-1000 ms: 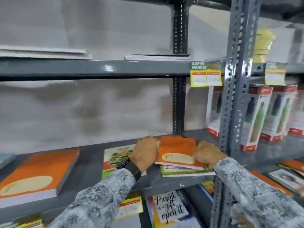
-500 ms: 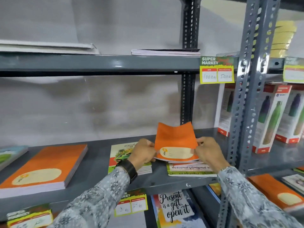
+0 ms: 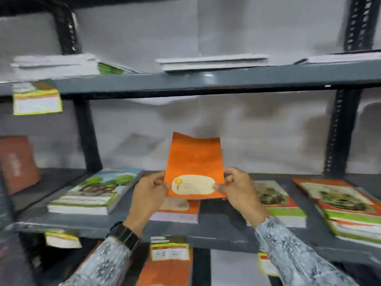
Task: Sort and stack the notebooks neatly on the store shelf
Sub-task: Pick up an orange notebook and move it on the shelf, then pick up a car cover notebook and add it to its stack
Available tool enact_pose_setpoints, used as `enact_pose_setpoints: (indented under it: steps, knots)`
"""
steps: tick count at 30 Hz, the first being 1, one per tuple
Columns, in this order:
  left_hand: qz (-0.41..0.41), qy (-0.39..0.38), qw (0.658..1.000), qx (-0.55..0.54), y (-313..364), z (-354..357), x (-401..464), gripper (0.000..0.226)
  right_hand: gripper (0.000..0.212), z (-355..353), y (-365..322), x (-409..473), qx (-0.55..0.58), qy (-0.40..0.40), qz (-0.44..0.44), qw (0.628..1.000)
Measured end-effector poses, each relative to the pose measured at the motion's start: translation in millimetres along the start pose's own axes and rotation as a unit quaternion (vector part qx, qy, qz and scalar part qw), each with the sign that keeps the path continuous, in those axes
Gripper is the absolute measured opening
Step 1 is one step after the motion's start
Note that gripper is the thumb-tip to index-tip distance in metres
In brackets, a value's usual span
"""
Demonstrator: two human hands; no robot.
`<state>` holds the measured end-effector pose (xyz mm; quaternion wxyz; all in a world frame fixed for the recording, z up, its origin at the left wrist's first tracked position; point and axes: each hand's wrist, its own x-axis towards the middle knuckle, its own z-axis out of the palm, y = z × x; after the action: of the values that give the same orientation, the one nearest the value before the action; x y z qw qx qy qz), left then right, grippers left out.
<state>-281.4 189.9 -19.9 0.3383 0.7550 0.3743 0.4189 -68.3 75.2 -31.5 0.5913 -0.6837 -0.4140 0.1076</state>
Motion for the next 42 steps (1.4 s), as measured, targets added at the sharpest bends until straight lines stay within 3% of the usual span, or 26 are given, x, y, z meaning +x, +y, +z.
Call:
enact_pose_setpoints:
  steps: [5, 10, 15, 16, 19, 22, 26, 32, 35, 37, 40, 42]
  knots:
    - [-0.055, -0.033, 0.995, 0.075, -32.5, -50.0, 17.1, 0.032, 0.012, 73.3, -15.8, 3.1, -0.074, -0.044, 0.050, 0.995]
    - [-0.086, -0.101, 0.981, 0.144, -59.0, -60.5, 30.7, 0.024, 0.023, 89.1, -13.2, 2.4, -0.212, -0.078, 0.103, 0.969]
    - [-0.123, -0.133, 0.976, 0.122, -63.6, -67.2, 36.9, 0.009, 0.027, 77.9, -15.5, -1.9, -0.246, -0.102, 0.080, 0.961]
    - [-0.111, -0.124, 0.977, 0.134, -63.4, -65.6, 38.8, 0.005, 0.026, 73.1, -18.1, -4.2, -0.227, -0.094, 0.062, 0.967]
    - [-0.025, -0.039, 0.983, 0.177, -42.1, -52.2, 40.0, 0.034, 0.022, 49.6, -28.1, -9.4, -0.194, -0.030, -0.034, 0.980]
    - [0.065, 0.008, 0.988, 0.139, -1.0, -25.7, 37.7, 0.024, 0.032, 17.8, -28.3, -7.3, -0.230, 0.036, -0.185, 0.955]
    - [0.153, 0.004, 0.986, 0.070, 61.1, 39.5, 27.9, 0.020, 0.031, -47.9, -21.7, -6.3, -0.249, 0.095, -0.297, 0.917]
    - [0.235, -0.074, 0.968, 0.046, 136.2, 160.9, -1.8, 0.021, 0.022, -176.3, 7.9, -7.4, -0.275, 0.208, -0.340, 0.875]
    - [0.234, -0.107, 0.965, 0.050, 161.3, 219.3, -17.3, 0.022, 0.021, -238.6, 33.6, -8.5, -0.315, 0.239, -0.289, 0.872]
    - [0.221, -0.143, 0.962, 0.073, 173.0, 254.7, -25.0, 0.023, 0.022, -274.2, 48.5, -6.7, -0.378, 0.236, -0.164, 0.880]
    - [0.176, -0.234, 0.944, 0.149, 183.4, 303.4, -30.1, 0.027, 0.016, -309.4, 66.8, -2.4, -0.452, 0.146, 0.106, 0.873]
    - [0.162, -0.268, 0.925, 0.217, 186.4, 326.3, -31.1, 0.030, 0.019, -314.5, 78.2, -3.2, -0.480, 0.057, 0.200, 0.852]
